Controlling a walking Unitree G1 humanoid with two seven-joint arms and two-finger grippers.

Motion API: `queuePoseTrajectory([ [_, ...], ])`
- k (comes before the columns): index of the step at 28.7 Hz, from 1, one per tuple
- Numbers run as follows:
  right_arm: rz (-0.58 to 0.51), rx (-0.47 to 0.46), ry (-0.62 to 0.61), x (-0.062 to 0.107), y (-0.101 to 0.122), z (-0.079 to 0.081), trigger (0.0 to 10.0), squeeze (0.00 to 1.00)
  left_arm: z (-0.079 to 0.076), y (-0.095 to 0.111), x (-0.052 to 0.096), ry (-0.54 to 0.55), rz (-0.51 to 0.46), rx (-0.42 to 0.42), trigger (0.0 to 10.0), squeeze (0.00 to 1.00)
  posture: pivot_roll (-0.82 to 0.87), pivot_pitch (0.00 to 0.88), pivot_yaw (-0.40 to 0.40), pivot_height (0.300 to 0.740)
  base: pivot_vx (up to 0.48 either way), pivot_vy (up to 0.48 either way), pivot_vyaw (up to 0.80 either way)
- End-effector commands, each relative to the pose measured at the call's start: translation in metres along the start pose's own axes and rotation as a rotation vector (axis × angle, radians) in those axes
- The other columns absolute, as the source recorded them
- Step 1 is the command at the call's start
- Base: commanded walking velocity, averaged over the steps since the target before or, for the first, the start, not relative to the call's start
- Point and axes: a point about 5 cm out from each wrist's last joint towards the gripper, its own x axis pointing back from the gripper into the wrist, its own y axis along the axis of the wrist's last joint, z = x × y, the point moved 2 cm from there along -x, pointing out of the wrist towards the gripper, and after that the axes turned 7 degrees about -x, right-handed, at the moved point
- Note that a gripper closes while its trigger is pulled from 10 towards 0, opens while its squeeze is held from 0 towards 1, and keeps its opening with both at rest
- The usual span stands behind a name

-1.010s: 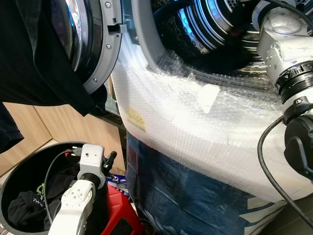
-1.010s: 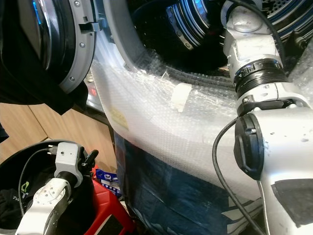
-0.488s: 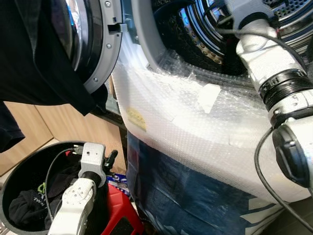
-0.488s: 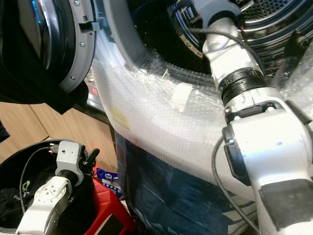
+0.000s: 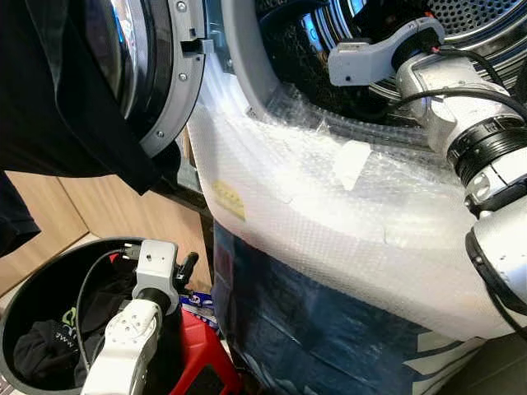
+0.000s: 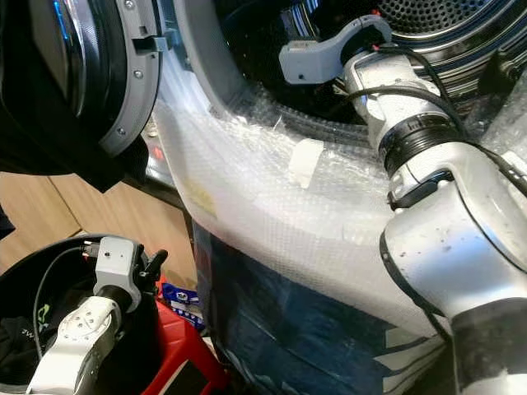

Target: Clothes washing

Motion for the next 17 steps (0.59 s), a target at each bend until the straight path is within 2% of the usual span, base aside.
queuePoseTrajectory([
  [1,-0.001,0.11,-0.032,-0.003,-0.007,-0.015,10.0,1.0,0.001,0.0,0.001,-0.007,-0.005,-0.004,10.0,0.0,0.16,0.01,0.005,0.74,0.0,0.0,0.0],
  [3,-0.022,0.207,-0.026,-0.004,-0.009,-0.017,10.0,1.0,0.001,0.0,0.001,-0.005,-0.006,-0.004,10.0,0.0,0.16,0.014,0.008,0.74,0.0,0.0,0.0],
  [6,-0.037,0.288,-0.035,-0.004,-0.012,-0.021,10.0,1.0,0.002,0.001,0.001,-0.001,-0.008,0.002,10.0,0.0,0.16,0.017,0.008,0.74,0.0,0.0,0.0],
  [10,-0.03,0.322,-0.044,-0.004,-0.015,-0.024,10.0,1.0,0.001,0.001,0.001,-0.004,-0.01,0.002,10.0,0.0,0.15,0.021,0.011,0.74,0.0,0.0,0.0],
  [11,-0.037,0.311,-0.035,-0.003,-0.015,-0.021,10.0,0.67,0.0,0.001,0.001,-0.009,-0.009,0.001,10.0,0.0,0.15,0.022,0.01,0.74,0.0,0.0,0.0],
  [12,-0.04,0.312,-0.03,-0.003,-0.015,-0.019,10.0,0.67,0.0,0.001,0.0,-0.011,-0.008,0.0,10.0,0.0,0.15,0.022,0.01,0.74,0.0,0.0,0.0],
  [13,-0.04,0.297,-0.025,-0.003,-0.016,-0.018,10.0,0.0,0.0,0.001,0.0,-0.012,-0.008,0.0,10.0,0.0,0.15,0.022,0.01,0.74,0.0,0.0,0.0],
  [17,-0.027,0.281,-0.031,-0.002,-0.019,-0.017,10.0,0.0,0.001,0.001,0.0,-0.013,-0.009,0.0,10.0,0.0,0.15,0.024,0.019,0.74,0.0,0.0,0.0],
])
